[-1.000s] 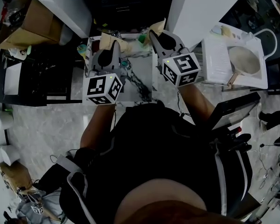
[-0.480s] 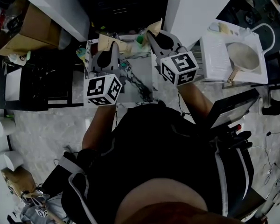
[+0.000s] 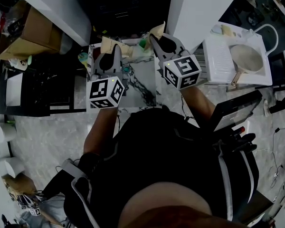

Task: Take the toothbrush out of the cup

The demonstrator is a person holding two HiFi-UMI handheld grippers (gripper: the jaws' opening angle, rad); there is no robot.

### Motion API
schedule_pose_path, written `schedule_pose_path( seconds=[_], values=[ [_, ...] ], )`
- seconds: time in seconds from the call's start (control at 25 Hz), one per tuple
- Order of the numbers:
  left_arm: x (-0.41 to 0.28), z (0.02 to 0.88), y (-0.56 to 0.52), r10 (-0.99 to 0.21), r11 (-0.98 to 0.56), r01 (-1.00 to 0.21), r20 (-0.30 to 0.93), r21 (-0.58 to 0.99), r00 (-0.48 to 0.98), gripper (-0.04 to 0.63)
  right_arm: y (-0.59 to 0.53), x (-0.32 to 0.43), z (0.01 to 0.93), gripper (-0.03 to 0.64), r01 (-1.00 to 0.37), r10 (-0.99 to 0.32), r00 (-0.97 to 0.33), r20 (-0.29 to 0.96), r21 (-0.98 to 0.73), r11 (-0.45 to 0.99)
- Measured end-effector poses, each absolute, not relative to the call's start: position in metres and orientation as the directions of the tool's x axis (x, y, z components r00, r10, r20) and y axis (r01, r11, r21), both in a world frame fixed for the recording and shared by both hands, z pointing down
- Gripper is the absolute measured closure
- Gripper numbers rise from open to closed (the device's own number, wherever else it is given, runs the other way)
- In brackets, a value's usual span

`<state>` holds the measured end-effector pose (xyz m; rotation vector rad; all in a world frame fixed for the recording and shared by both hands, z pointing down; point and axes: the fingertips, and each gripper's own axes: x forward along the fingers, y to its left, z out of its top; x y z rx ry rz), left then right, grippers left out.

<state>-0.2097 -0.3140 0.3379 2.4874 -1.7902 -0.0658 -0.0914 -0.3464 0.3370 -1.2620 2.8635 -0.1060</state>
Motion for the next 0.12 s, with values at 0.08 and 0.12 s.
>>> schedule_pose_path(
  seconds=[0.08, 0.12],
  values=[
    [-0.21, 0.3355, -0.3142, -0.945, -0.324, -0.941, 0.004, 0.094, 0.326, 0.565, -0.3472, -0.0918, 0.3354, 0.574, -0.739, -0.739, -0.673, 0.013, -0.06, 0.672],
    [-0.2102, 0.3343, -0.3142, -0.944, -0.328, -0.94, 0.001, 0.098, 0.33, 0.565, -0.3477, -0.0923, 0.3346, 0.574, -0.739, -0.74, -0.673, 0.011, -0.057, 0.671]
  ],
)
